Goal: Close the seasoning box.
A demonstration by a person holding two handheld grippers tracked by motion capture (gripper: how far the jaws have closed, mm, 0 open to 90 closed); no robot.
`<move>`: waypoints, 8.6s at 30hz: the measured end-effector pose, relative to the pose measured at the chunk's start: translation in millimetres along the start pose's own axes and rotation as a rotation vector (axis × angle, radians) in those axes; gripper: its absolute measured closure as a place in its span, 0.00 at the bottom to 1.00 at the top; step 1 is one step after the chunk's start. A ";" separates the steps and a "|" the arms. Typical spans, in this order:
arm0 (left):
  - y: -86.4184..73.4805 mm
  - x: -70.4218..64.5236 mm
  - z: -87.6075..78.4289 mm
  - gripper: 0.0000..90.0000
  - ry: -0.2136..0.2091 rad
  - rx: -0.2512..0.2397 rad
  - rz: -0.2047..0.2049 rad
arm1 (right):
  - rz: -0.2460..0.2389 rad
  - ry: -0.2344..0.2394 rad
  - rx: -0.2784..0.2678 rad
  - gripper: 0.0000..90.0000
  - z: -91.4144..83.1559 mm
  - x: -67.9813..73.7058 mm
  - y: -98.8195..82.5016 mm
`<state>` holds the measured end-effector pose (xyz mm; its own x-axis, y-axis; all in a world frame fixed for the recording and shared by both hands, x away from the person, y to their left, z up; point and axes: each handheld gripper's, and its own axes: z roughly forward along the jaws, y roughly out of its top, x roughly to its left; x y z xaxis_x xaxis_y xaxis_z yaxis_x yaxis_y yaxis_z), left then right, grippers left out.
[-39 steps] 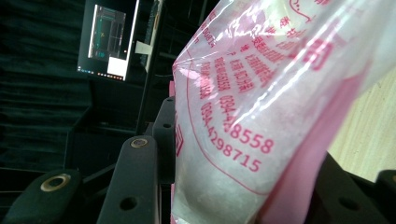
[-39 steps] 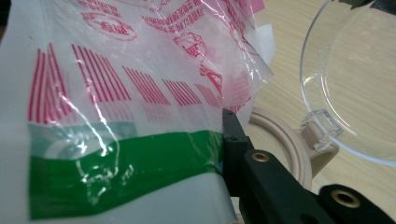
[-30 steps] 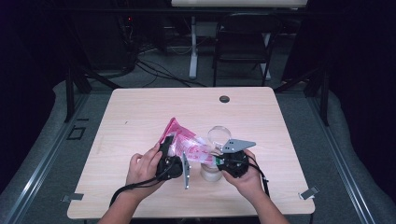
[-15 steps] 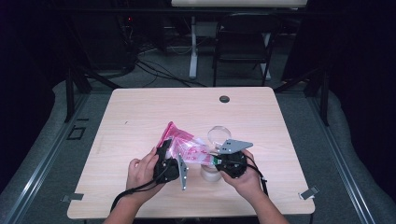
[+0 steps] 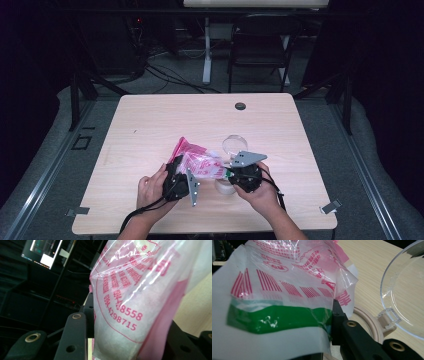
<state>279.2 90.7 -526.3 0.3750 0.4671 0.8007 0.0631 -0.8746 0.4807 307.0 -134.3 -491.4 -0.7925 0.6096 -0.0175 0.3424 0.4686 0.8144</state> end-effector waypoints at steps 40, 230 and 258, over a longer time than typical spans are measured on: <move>-9.7 -10.4 10.9 0.80 -0.087 0.028 -0.012 | 0.023 -0.027 -0.054 0.64 -2.8 -3.3 -0.6; -49.3 34.1 24.3 0.41 -0.396 -0.001 -0.798 | 0.112 -0.055 -0.163 0.65 -28.9 -19.6 -1.2; -38.3 34.9 18.2 0.49 -0.450 -0.052 -0.780 | 0.147 -0.065 -0.168 0.82 -53.6 -35.2 -1.0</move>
<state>306.6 138.1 -523.3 0.5708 0.8205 0.0300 0.4131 -0.3186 0.8531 307.4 -190.5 -460.5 -0.7043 0.7060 0.0752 0.3583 0.2619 0.8961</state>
